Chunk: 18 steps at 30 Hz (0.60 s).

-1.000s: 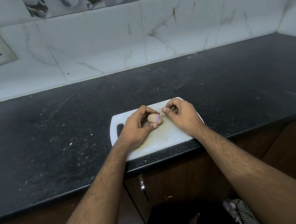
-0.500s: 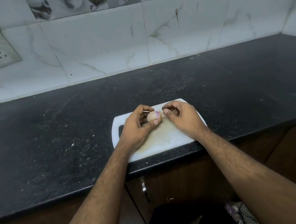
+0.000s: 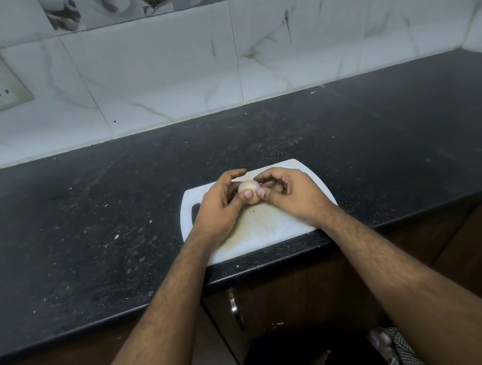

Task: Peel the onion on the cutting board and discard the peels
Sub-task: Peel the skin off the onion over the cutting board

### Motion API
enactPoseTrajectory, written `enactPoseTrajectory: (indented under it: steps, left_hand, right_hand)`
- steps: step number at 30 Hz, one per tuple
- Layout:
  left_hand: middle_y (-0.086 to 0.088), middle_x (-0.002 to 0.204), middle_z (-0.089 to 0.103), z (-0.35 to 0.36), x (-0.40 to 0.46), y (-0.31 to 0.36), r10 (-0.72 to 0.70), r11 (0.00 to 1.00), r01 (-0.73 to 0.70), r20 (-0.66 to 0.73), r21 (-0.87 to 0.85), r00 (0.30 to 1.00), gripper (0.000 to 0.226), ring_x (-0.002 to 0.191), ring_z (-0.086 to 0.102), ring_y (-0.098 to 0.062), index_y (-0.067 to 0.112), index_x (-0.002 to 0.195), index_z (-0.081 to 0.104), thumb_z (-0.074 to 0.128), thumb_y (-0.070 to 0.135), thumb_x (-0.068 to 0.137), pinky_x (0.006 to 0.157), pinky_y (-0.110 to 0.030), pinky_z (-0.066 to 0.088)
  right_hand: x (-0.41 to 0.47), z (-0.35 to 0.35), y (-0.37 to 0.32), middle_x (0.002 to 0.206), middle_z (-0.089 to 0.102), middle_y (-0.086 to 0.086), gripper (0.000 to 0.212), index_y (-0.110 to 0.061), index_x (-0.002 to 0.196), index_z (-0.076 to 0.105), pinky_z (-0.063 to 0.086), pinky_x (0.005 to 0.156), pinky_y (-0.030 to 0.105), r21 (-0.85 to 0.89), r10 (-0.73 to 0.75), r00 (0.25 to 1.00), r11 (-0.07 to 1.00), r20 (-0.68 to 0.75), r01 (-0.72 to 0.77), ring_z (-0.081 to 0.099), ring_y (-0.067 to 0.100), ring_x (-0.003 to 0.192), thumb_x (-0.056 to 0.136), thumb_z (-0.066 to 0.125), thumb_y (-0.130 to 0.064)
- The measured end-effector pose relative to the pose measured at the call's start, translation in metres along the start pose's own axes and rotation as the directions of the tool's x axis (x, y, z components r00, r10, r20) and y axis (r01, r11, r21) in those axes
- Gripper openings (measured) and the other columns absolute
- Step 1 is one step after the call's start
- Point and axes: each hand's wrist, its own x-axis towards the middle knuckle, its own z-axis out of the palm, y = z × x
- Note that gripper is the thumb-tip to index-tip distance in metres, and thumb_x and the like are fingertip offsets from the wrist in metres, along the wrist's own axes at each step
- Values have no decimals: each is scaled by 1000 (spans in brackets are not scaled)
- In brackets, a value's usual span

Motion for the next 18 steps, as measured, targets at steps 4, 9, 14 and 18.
enactPoseTrajectory:
  steps: [4,9,14,18]
  left_hand:
    - [2,110,78,0,1,-1,3,999,1,-85,51,996,22,105,74,-14,22,121,67,70,19,100,93,-33,56]
    - [13,107,77,1,0,5,34,982,-14,-101,189,994,20,104,69,0,22,118,76,63,17,104,92,-17,49]
    - [12,113,79,1,-5,12,-38,994,38,7,105,999,33,110,71,-1,21,126,76,77,32,96,100,-19,52]
    - [11,113,79,1,-4,11,-41,995,38,31,89,999,46,108,73,-1,19,127,75,89,26,84,95,-16,54]
  right_hand:
    - [-1,0,-2,86,77,-6,15,-22,102,75,49,67,12,-17,57,998,998,-27,-58,68,0,72,91,76,-32]
    - [-3,-1,-2,73,76,-4,10,-21,88,73,45,62,10,-4,57,997,998,-46,-57,65,-2,63,94,73,-29]
    - [-3,-1,-3,72,73,-6,7,-20,90,73,45,61,10,9,42,996,999,-73,-41,61,-4,60,95,72,-24]
    - [-1,-1,-1,75,71,-11,3,-23,92,74,46,63,10,-10,40,995,999,-89,-41,57,-5,60,94,72,-23]
